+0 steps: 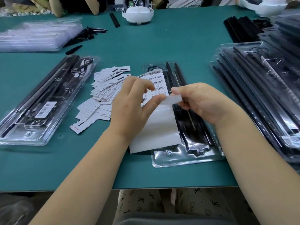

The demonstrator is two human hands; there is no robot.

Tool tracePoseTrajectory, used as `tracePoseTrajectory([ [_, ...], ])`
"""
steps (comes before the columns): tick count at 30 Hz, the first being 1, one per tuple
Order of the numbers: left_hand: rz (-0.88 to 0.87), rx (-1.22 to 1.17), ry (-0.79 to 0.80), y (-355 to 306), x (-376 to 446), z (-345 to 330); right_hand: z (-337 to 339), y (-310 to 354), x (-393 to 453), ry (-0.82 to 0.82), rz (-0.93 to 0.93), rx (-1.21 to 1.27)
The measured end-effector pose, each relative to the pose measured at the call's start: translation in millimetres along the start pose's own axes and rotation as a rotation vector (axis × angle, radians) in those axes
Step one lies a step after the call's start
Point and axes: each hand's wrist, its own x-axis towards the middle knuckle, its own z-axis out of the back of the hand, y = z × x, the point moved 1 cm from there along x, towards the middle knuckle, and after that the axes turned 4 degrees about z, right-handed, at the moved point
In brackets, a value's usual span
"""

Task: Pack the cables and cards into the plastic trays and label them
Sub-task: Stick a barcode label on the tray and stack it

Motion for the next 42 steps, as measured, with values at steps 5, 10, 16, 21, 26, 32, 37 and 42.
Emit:
tracePoseTrajectory([
  [5, 0.017, -0.036, -0.024, -1, 0, 1, 2, 0, -2, 0.189, -0.021, -0.165],
  [10, 0.017, -0.045, -0.022, -1, 1, 1, 5, -3, -4, 0.186, 0.026, -0.141],
  [16, 0.020, -0.037, -0.004, -2, 1, 1, 4, -2, -5, 0.242, 0.025, -0.163],
  [21, 0.024, -0.024, 0.018, -1, 0, 0, 5, -5, -2, 0.136, 0.051, -0.061],
  [26, 0.112, -0.014, 0.090, 0, 1, 0, 5, -9, 7, -0.079, 0.019, 0.213],
  [32, 0.226, 0.192, 0.631, 6, -2, -5, 6, -12, 12, -0.344, -0.064, 0.485],
  [37, 0.291, 0.265, 0.615, 6, -3, -8, 4, -10, 11, -0.471, -0.035, 0.329],
  [42, 0.552, 0.163, 0.278, 20, 1, 1, 7, -10, 11, -0.496, -0.047, 0.420],
])
